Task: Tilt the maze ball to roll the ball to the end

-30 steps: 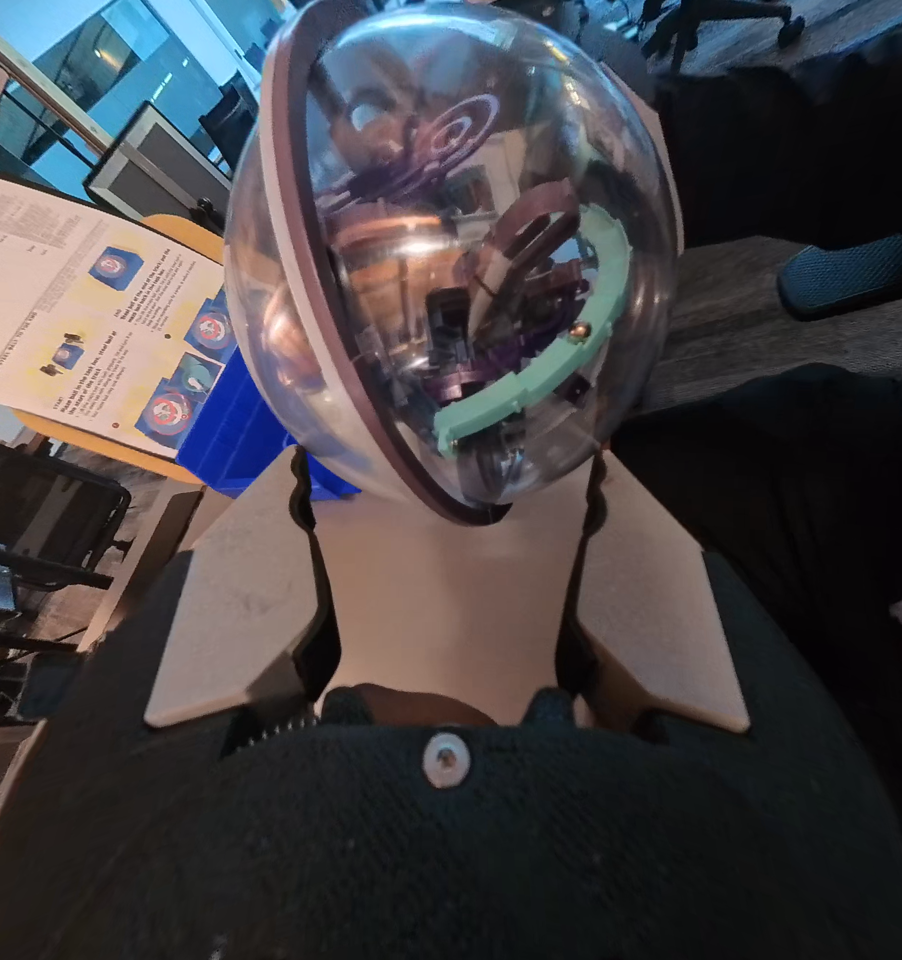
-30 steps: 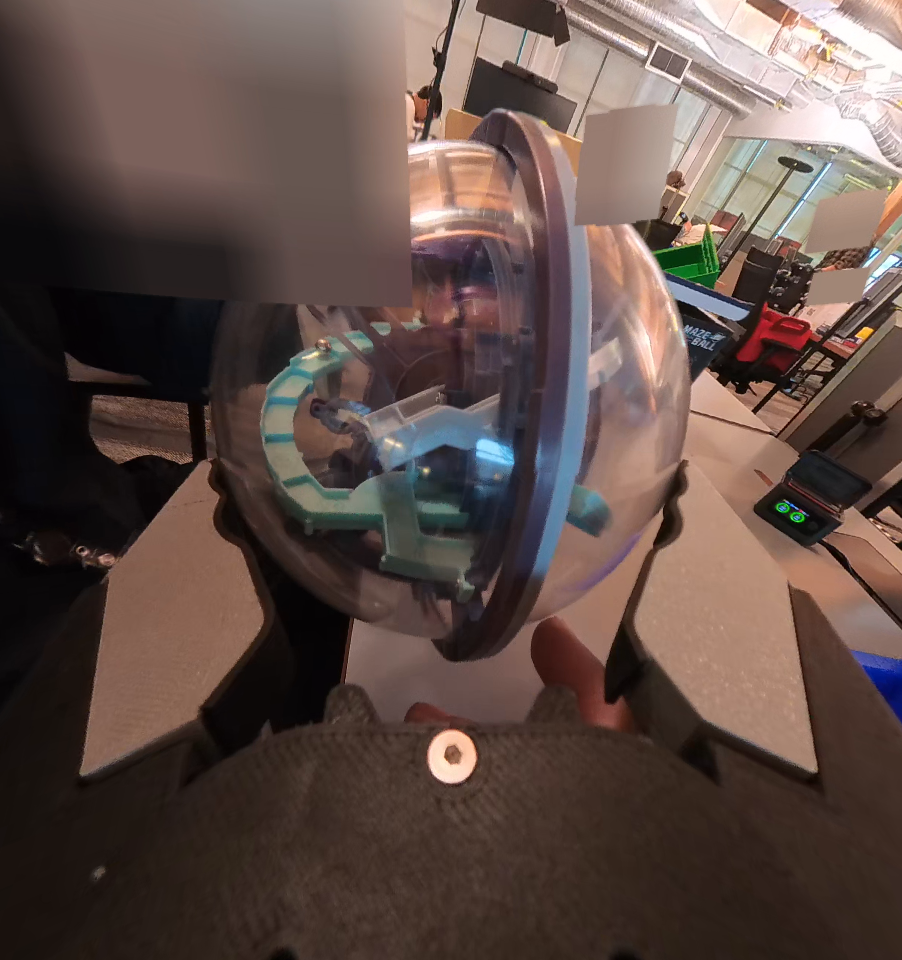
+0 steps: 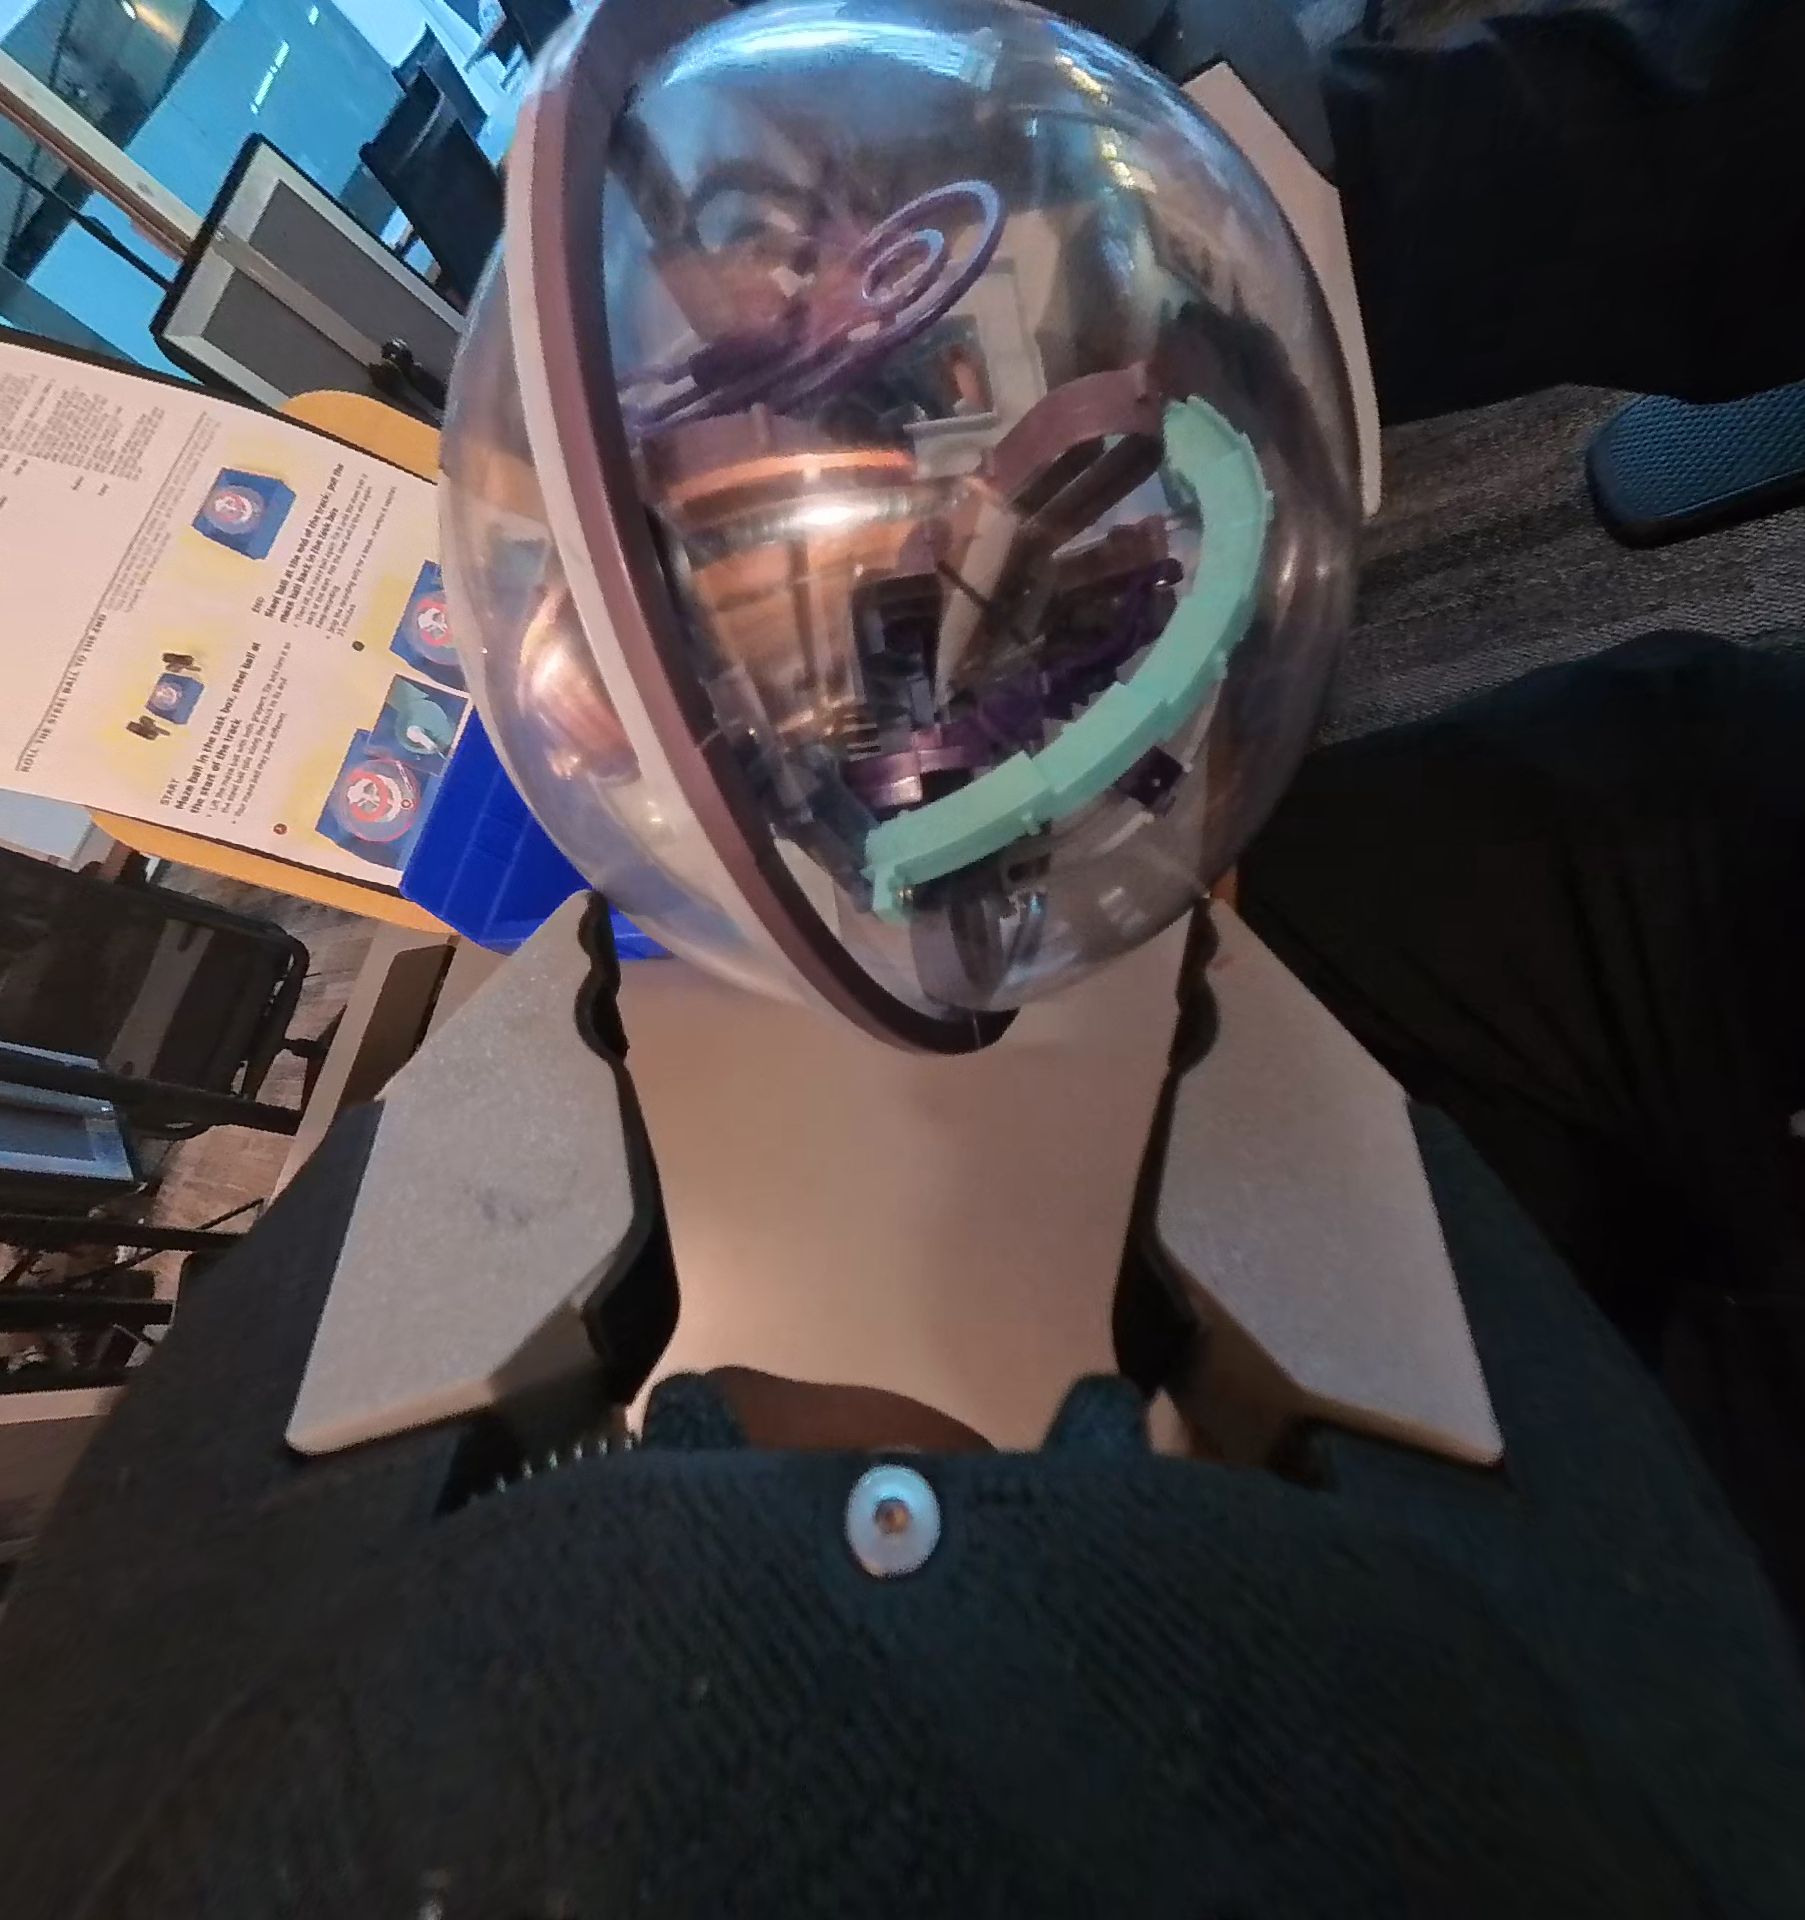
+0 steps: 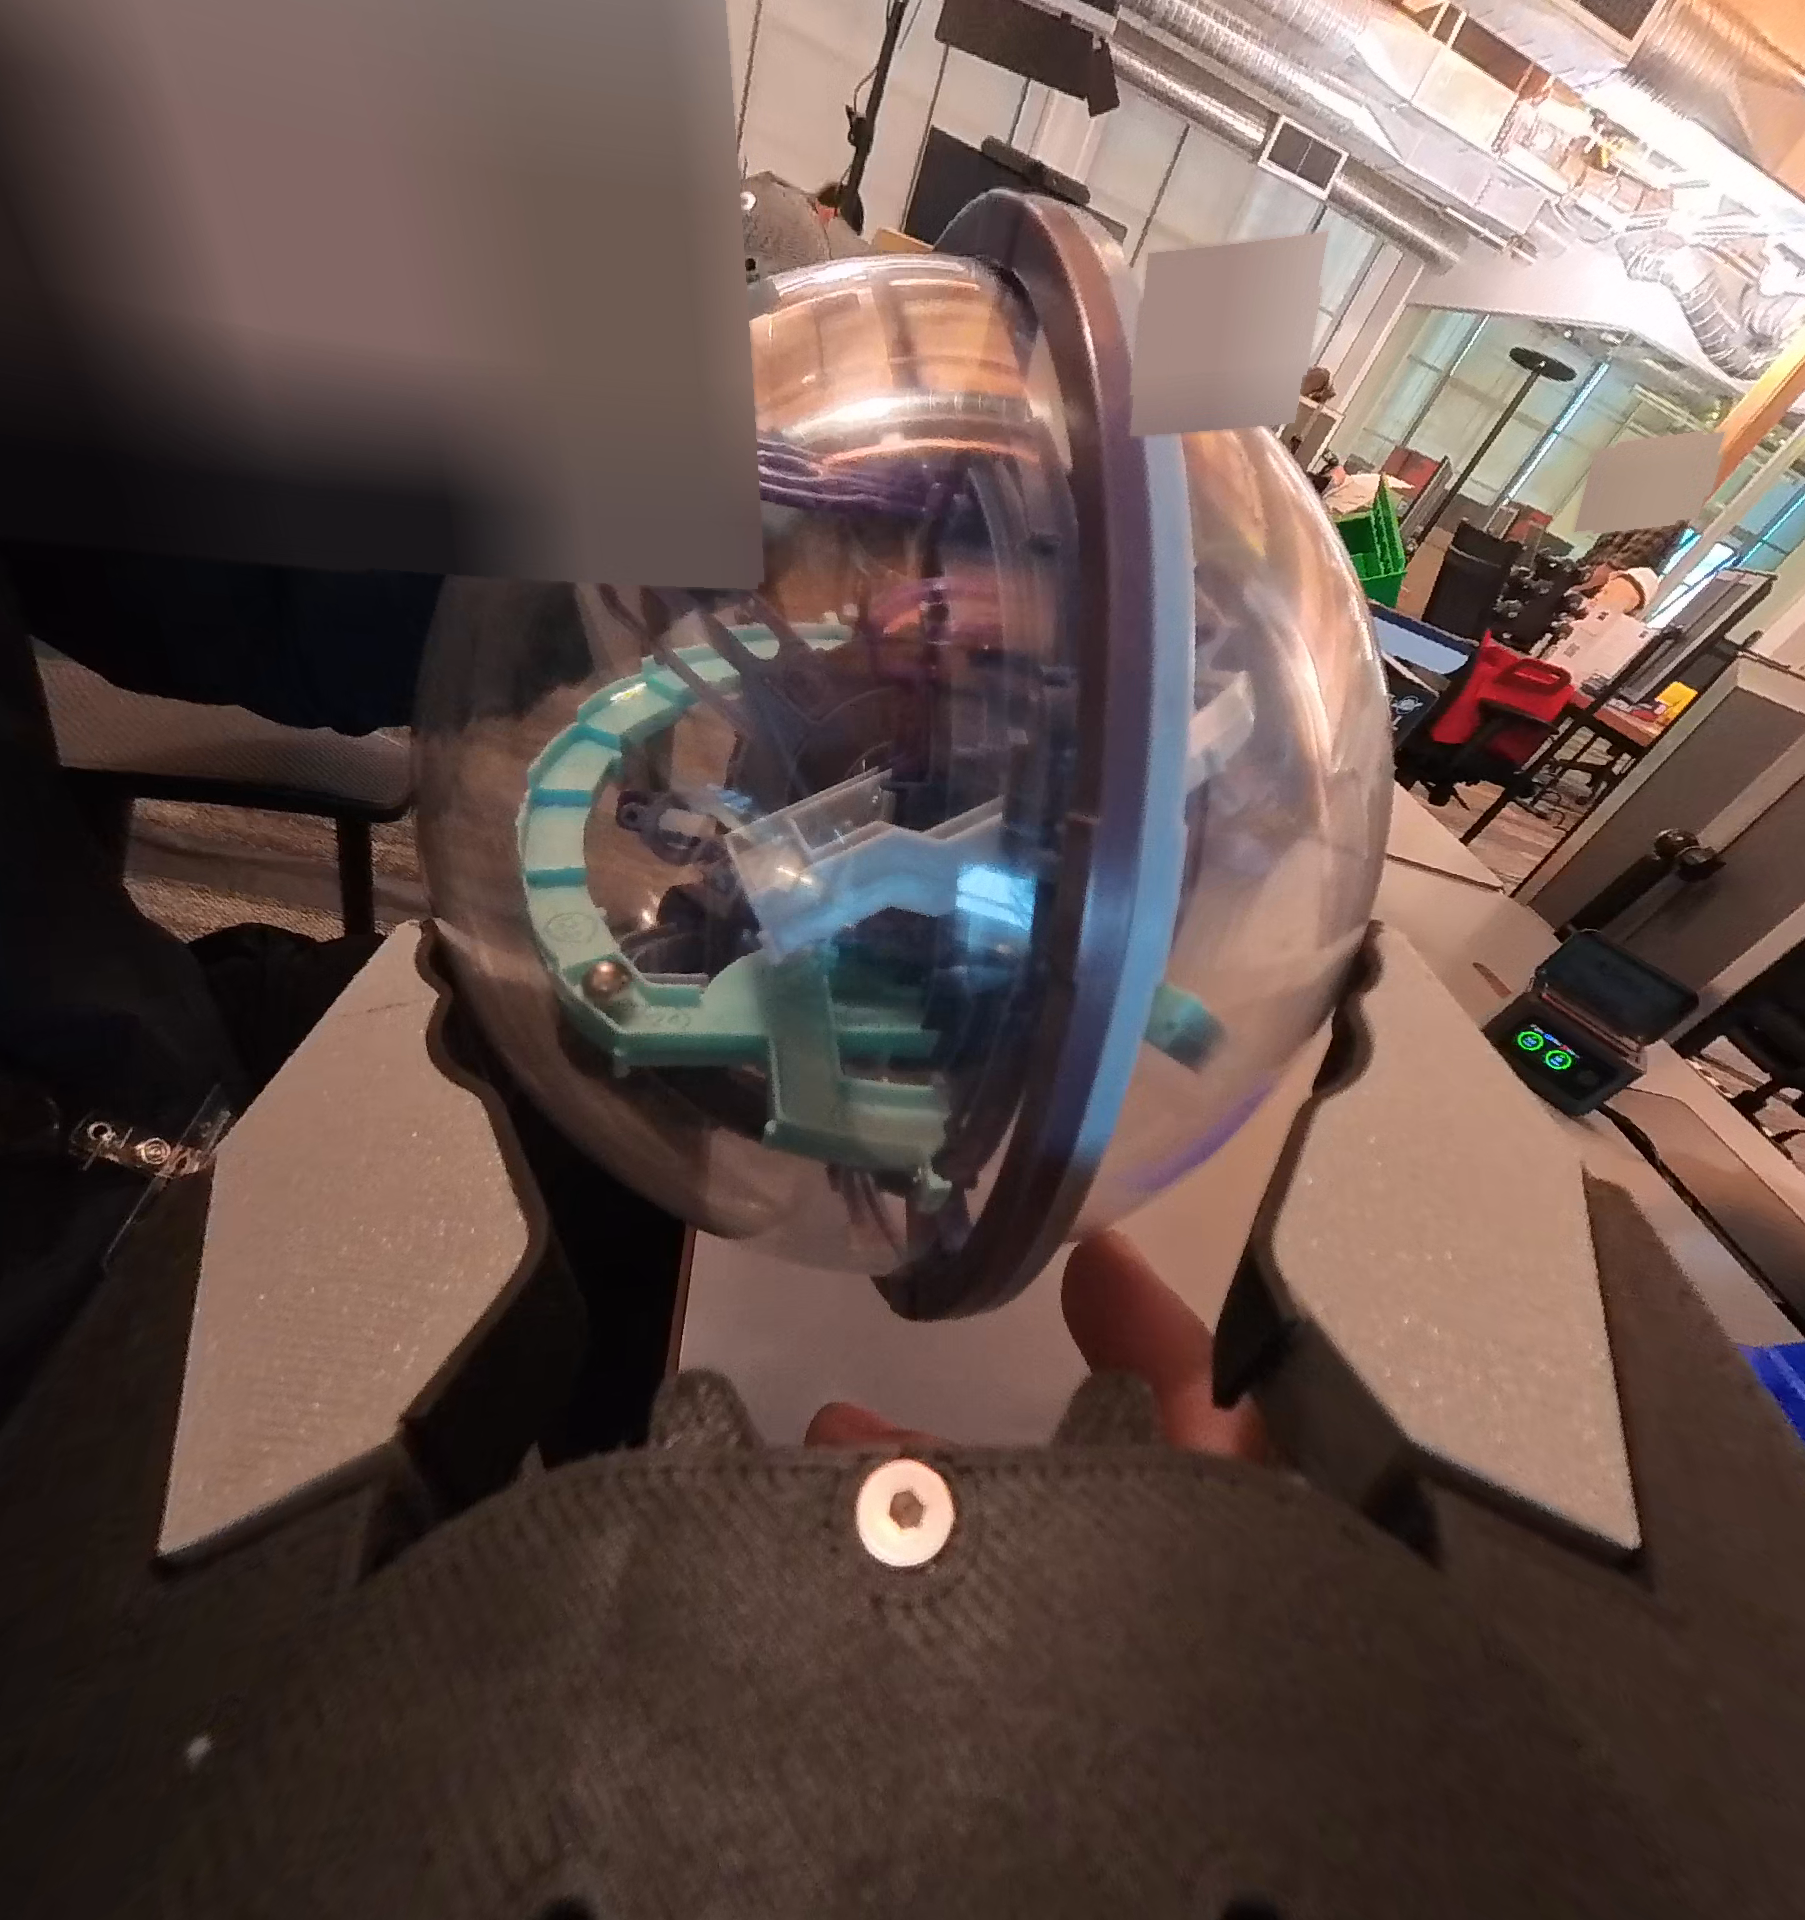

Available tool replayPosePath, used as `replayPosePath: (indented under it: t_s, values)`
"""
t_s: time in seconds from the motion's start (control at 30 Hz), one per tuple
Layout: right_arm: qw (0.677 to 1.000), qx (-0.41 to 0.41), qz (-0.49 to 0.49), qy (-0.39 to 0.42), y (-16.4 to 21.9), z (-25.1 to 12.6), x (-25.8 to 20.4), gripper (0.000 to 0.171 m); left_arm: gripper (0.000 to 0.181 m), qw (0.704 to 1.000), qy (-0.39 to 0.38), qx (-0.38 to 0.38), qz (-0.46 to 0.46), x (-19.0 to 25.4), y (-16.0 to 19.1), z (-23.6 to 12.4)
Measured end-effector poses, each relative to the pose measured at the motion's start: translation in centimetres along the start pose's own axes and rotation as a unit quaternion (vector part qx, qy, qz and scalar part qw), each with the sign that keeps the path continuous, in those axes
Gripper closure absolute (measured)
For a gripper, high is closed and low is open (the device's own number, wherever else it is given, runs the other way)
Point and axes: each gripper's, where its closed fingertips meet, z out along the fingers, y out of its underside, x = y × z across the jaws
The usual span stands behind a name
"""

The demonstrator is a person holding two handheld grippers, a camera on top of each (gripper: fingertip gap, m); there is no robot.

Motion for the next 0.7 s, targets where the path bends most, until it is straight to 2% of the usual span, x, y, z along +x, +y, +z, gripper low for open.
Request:
replayPosePath:
  t_s: [0.03,0.47,0.7]
  values:
    - [1.0,0.001,0.001,0.0,0.0,0.0,0.0,0.015,0.075,1.0,0.001,-0.001,0.0,0.0,0.0,0.0]
    - [1.0,0.01,0.02,-0.005,0.4,0.9,0.0,0.014,0.074,1.0,0.01,-0.003,-0.02,0.1,1.0,-0.2]
    - [0.997,-0.051,0.064,-0.018,5.3,1.7,0.0,0.015,0.075,0.997,0.035,-0.017,-0.065,1.5,5.1,2.4]
